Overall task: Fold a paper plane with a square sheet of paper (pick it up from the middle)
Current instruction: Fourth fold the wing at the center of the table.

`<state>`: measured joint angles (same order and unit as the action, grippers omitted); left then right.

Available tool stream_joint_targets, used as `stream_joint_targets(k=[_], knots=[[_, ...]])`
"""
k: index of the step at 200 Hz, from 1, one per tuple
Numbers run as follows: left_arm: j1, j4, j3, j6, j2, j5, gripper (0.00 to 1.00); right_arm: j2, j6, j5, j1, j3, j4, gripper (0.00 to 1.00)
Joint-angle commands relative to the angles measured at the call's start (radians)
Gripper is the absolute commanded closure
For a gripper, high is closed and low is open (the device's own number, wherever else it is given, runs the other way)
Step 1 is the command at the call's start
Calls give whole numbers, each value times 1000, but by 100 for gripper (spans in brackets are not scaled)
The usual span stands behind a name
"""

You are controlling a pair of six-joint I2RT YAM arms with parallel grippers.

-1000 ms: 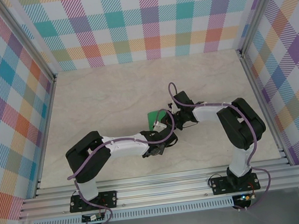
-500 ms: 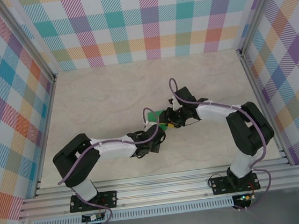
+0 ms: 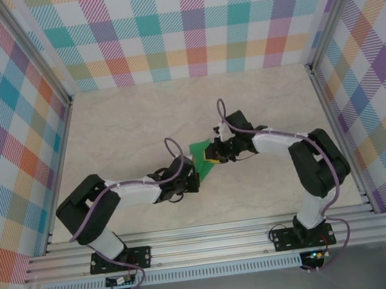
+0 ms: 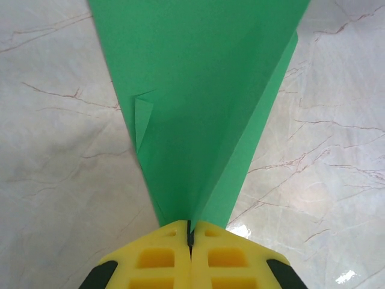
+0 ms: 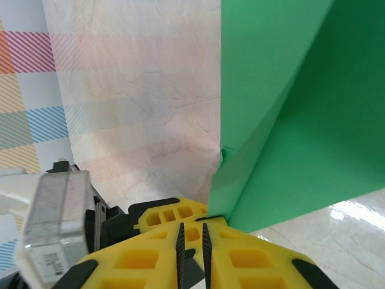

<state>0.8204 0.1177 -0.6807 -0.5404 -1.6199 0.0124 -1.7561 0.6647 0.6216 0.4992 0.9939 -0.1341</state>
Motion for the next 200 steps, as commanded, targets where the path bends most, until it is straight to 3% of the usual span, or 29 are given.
stream_joint_targets(k=[1, 115, 200], knots=[[-32, 29, 49, -38, 10, 62, 100, -48, -14, 69, 10, 37, 38, 83], [-66, 62, 102, -56, 34, 94, 98, -222, 5, 141, 38, 152, 78, 85], [-67, 40, 99, -59, 95, 103, 77, -262, -4, 122, 38, 161, 60, 86]])
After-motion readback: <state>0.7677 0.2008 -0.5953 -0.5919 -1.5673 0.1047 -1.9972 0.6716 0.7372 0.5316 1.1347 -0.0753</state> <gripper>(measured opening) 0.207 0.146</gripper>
